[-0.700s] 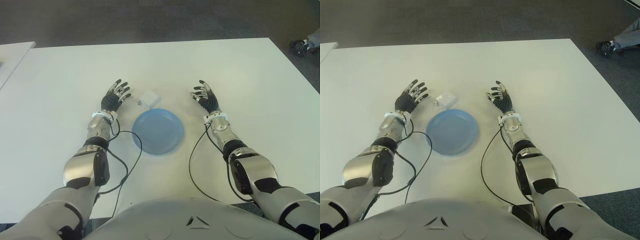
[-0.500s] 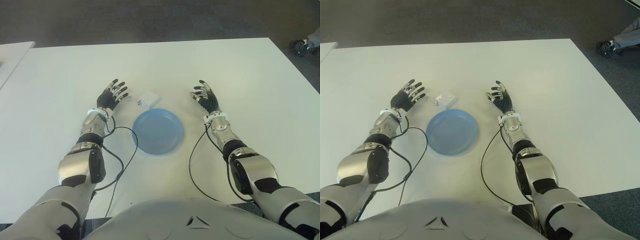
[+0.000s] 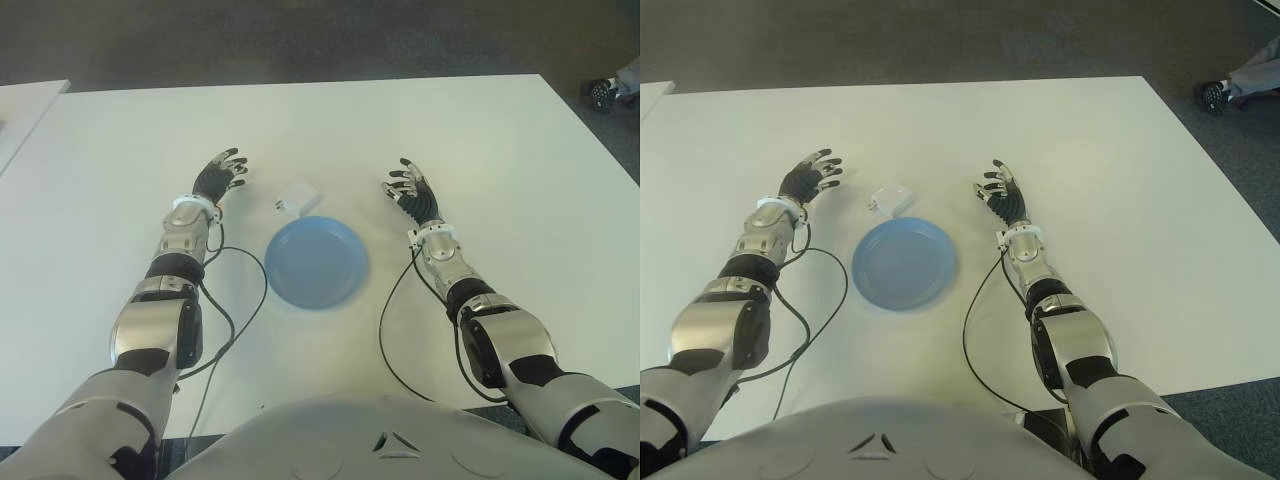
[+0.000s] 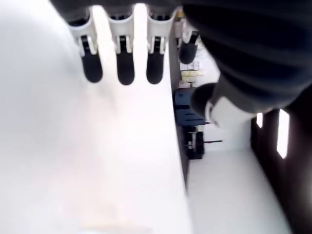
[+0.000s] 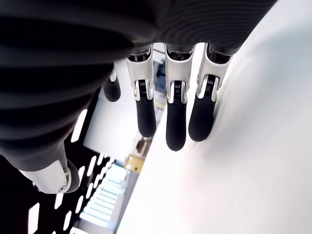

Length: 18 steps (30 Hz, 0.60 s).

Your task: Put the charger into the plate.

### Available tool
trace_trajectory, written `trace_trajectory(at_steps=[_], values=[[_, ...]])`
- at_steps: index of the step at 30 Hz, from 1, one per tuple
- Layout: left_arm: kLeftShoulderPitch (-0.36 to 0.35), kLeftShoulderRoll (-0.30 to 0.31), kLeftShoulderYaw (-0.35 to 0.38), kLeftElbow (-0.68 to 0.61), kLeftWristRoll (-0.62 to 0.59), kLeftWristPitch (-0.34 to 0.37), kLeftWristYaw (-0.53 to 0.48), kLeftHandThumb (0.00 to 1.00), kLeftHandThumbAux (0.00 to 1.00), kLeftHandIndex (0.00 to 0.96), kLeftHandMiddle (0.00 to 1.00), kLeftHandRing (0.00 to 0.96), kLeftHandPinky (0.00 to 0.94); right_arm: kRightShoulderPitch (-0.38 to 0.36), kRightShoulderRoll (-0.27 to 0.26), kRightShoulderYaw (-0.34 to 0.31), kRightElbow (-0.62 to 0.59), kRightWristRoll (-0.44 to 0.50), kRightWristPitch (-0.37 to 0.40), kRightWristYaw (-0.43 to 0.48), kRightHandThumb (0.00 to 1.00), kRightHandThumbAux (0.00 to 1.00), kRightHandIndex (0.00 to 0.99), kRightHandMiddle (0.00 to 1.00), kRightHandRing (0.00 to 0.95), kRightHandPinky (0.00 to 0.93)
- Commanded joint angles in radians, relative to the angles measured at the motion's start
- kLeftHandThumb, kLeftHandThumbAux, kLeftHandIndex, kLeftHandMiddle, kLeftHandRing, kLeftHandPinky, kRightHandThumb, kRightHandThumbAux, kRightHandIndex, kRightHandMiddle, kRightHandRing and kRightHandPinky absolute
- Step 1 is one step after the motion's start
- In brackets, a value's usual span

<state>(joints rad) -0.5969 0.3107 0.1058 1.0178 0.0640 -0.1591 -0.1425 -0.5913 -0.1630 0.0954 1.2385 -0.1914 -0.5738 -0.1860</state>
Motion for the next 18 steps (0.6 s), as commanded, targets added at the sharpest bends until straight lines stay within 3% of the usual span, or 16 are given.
trace_trajectory(at_steps=[1, 4, 8, 12, 15, 18], values=[[0.07, 0.08, -0.351, -0.112, 0.489, 0.074, 0.366, 0.049, 0.508, 0.158, 0.22, 0.207, 0.248, 0.11, 0.048, 0.04, 0.085, -0.048, 0.11, 0.044, 0.56, 0.592, 0.036, 0.256, 0.305, 0.311], [0.057, 0.069, -0.409, -0.125, 0.572, 0.177, 0.411, 0.024, 0.497, 0.178, 0.247, 0.244, 0.298, 0.111, 0.047, 0.044, 0.084, -0.05, 0.109, 0.043, 0.549, 0.593, 0.035, 0.254, 0.306, 0.32], [0.05, 0.052, -0.448, -0.147, 0.627, 0.267, 0.432, 0.005, 0.485, 0.193, 0.253, 0.25, 0.259, 0.111, 0.046, 0.048, 0.083, -0.052, 0.107, 0.04, 0.535, 0.59, 0.036, 0.255, 0.311, 0.334], [0.06, 0.034, -0.475, -0.194, 0.663, 0.343, 0.438, 0.005, 0.466, 0.173, 0.202, 0.197, 0.184, 0.111, 0.045, 0.051, 0.083, -0.054, 0.106, 0.038, 0.532, 0.587, 0.039, 0.256, 0.313, 0.336], [0.066, 0.024, -0.496, -0.218, 0.682, 0.366, 0.448, 0.011, 0.44, 0.097, 0.131, 0.128, 0.113, 0.11, 0.045, 0.053, 0.084, -0.056, 0.106, 0.036, 0.531, 0.583, 0.04, 0.257, 0.312, 0.333], [0.046, -0.003, -0.533, -0.152, 0.692, 0.313, 0.495, 0.05, 0.391, 0.032, 0.047, 0.046, 0.039, 0.108, 0.045, 0.055, 0.085, -0.057, 0.11, 0.036, 0.53, 0.582, 0.039, 0.259, 0.311, 0.331]])
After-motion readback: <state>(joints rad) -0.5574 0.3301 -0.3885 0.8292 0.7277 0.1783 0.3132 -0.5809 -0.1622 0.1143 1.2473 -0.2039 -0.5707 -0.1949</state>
